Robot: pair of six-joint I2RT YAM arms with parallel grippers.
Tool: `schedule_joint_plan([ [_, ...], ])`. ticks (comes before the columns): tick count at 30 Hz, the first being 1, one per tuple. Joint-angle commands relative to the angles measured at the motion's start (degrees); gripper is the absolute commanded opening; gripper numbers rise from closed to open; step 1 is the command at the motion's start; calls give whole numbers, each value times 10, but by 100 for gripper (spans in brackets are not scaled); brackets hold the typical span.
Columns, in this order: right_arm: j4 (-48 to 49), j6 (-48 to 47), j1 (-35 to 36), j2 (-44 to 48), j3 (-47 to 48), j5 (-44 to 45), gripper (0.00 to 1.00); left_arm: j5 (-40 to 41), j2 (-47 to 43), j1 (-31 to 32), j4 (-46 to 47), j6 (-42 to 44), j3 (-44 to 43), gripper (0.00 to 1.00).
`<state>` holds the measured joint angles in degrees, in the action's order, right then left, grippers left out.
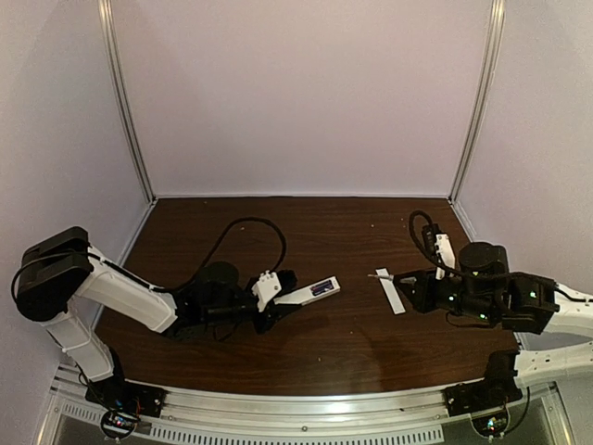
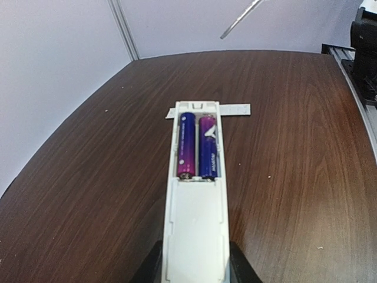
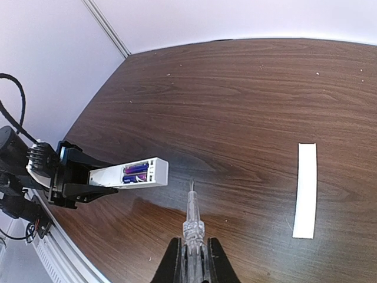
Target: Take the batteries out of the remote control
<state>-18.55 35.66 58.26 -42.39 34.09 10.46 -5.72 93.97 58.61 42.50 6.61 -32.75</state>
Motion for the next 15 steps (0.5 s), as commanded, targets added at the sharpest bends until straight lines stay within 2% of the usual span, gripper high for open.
schedule_joint_plan([
  [1,23,-22,1,6,-11,-1,0,-35,10,2,45,24,-10,0],
  [15,-2,-25,1,-32,40,-47,0,-19,63,-4,21,12,-51,0],
])
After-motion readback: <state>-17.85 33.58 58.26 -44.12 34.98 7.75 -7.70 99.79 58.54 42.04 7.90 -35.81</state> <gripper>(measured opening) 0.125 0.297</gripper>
